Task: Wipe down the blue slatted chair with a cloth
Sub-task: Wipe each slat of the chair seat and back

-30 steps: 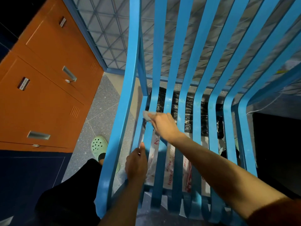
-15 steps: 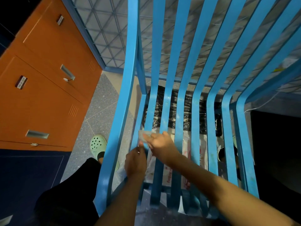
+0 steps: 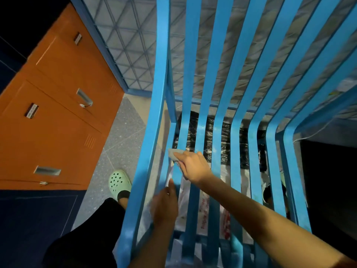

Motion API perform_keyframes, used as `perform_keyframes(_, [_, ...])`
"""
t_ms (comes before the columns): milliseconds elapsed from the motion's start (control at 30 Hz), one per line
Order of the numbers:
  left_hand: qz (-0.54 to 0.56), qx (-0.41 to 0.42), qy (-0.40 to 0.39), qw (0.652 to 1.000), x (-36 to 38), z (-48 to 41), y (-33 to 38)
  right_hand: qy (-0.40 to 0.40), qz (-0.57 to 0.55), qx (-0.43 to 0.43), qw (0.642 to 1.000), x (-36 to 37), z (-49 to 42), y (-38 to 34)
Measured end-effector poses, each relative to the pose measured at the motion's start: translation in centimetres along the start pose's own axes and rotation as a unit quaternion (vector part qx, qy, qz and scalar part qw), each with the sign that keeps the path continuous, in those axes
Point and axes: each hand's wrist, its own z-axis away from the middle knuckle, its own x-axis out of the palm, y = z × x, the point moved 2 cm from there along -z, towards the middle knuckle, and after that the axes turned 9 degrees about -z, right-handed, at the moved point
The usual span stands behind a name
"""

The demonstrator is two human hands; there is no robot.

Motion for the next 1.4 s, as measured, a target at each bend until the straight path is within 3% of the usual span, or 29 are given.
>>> perform_keyframes(233, [0.063, 0.043, 0.015, 0.997, -1.9, -4.2, 5.6, -0.012, 0.047, -0.033, 0.998, 0.1, -0.5, 0.6])
perform_keyframes(367, [0.011, 0.040, 0.029, 0.999, -1.0, -4.6, 5.4, 0.037, 0.064, -0.012, 0.997, -2.1, -3.3, 2.4])
perform_keyframes(533, [0.050, 0.022, 0.044, 0.998, 0.0, -4.9, 5.1, 0.099, 0.105, -0.053, 0.988, -4.2, -7.3, 3.6])
perform_keyframes(600, [0.064, 0.018, 0.045, 0.997, -0.1, -5.2, 5.2, 0.124, 0.112, -0.032, 0.985, -5.1, -8.3, 4.7])
perform_keyframes(700, [0.080, -0.002, 0.039, 0.996, -0.2, -5.4, 5.3, 0.081, 0.114, -0.003, 0.990, -4.8, -7.6, 4.9])
perform_keyframes(833, [0.098, -0.004, 0.046, 0.994, -0.3, -5.5, 5.3, 0.001, 0.076, -0.064, 0.995, -4.5, -6.1, 3.3])
perform_keyframes(967, [0.119, 0.005, 0.050, 0.992, -0.5, -5.0, 5.4, 0.077, 0.101, -0.030, 0.991, -6.7, -8.8, 4.9])
perform_keyframes(1133, [0.128, 0.001, 0.037, 0.991, -0.8, -4.7, 5.3, -0.059, 0.069, -0.019, 0.996, -4.5, -6.5, 2.8])
perform_keyframes(1200, [0.136, -0.005, 0.032, 0.990, -0.7, -4.9, 5.0, -0.056, 0.044, -0.014, 0.997, -5.2, -7.3, 3.0])
perform_keyframes(1300, [0.143, 0.008, 0.052, 0.988, -0.7, -5.0, 5.7, 0.013, 0.074, 0.008, 0.997, -7.1, -8.8, 3.9])
perform_keyframes(1400, [0.109, 0.016, 0.068, 0.992, -0.1, -5.6, 4.9, -0.063, 0.115, 0.029, 0.991, -5.0, -7.2, 2.7])
